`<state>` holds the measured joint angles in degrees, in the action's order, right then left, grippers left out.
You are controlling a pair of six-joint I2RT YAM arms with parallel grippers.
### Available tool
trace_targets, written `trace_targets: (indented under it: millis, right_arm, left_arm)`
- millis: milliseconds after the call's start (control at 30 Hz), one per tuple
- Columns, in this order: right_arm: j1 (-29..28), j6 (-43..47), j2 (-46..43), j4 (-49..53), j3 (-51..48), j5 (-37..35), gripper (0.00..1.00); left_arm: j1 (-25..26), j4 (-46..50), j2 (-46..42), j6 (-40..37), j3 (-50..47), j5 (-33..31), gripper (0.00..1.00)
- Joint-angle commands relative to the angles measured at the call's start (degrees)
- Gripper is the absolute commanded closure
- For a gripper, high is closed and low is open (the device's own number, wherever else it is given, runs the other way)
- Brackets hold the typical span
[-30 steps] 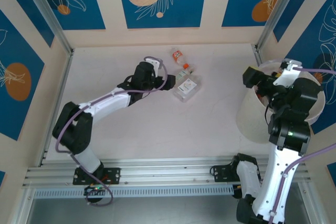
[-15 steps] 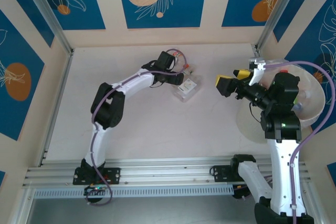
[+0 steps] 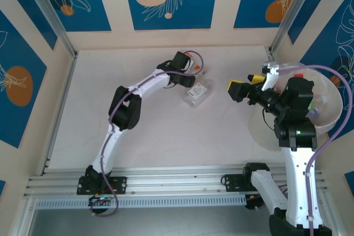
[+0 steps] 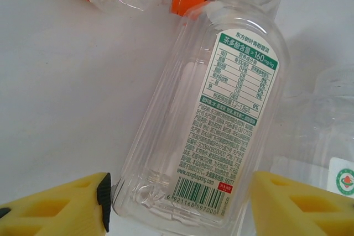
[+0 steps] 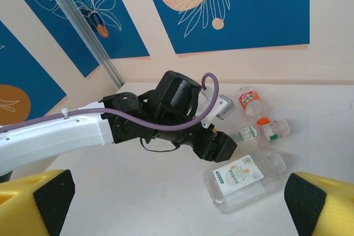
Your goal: Put the plastic bottles in the bin
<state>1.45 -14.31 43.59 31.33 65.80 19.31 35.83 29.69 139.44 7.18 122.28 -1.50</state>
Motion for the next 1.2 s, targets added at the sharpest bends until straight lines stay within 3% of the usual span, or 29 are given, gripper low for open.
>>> trace_targets:
  millis: [0,233,500,900,1167]
  right_arm:
    - [-0.4,1.1,-0.5,0.8,-0.7,-1.2,0.0]
    - [-0.5,1.6,-0.5,1.3,-0.7,-1.5,0.0]
    - [-0.7,2.3,-1.0,2.8,-0.1,-2.3,0.01]
    - [-0.7,2.1,-2.1,3.7,0.2,-3.1,0.0]
    - [-0.7,1.7,-2.2,3.0,-0.5,-3.2,0.01]
  left_arm:
    - [-0.5,3.6,2.4,-1.9,1.2,0.9,0.27]
    - [-0.4,3.0,2.4,-5.8,2.4,-1.4,0.13]
    - [-1.3,3.8,7.8,-8.7,9.1,0.0,0.11]
    - [-1.6,7.1,10.2,-8.0,12.4,3.8,0.22]
    - [-1.5,8.2,7.3,-7.7,11.7,5.8,0.37]
